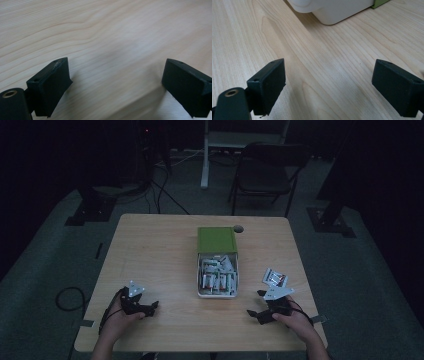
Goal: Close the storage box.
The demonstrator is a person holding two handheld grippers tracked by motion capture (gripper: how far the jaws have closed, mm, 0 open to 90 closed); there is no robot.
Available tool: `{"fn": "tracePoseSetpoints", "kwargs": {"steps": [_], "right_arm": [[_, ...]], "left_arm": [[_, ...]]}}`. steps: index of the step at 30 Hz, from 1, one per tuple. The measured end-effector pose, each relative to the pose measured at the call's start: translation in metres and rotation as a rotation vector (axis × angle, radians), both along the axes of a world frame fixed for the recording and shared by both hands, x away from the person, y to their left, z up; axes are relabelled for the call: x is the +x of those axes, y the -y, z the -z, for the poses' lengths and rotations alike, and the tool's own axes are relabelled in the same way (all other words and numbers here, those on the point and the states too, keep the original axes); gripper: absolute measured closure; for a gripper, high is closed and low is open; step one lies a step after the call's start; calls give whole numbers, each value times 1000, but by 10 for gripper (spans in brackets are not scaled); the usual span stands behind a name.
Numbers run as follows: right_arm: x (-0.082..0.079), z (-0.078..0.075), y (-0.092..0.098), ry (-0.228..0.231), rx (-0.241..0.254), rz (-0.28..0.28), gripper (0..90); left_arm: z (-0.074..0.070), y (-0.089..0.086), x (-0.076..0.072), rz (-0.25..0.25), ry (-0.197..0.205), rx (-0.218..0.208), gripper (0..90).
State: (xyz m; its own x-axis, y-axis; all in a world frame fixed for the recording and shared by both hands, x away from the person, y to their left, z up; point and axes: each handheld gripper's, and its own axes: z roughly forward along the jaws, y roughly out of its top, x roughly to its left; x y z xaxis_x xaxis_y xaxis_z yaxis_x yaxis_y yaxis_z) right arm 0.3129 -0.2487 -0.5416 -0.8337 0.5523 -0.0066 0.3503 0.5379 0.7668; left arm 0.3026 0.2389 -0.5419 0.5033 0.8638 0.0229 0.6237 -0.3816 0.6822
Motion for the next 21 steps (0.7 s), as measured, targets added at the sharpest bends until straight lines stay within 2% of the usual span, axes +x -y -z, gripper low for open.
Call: {"fn": "tracePoseSetpoints", "kwargs": {"steps": [4,8,14,16,17,21], "right_arm": [[0,-1,-1,-7,39,40,115],[2,-1,0,-4,27,52,115],[2,-2,0,-6,43,68,115],[2,-3,-1,-6,46,69,115],[3,-3,-1,-6,47,70,115],[4,-5,-2,-12,61,83,115]], "left_arm": [[-3,11,-2,65,7,-5,83],[-4,19,-2,111,10,-25,83],[-2,30,-4,174,19,-3,83],[-2,32,-4,184,25,-3,83],[-3,37,-6,216,31,-9,83],[-5,44,-6,249,40,-14,83]]}}
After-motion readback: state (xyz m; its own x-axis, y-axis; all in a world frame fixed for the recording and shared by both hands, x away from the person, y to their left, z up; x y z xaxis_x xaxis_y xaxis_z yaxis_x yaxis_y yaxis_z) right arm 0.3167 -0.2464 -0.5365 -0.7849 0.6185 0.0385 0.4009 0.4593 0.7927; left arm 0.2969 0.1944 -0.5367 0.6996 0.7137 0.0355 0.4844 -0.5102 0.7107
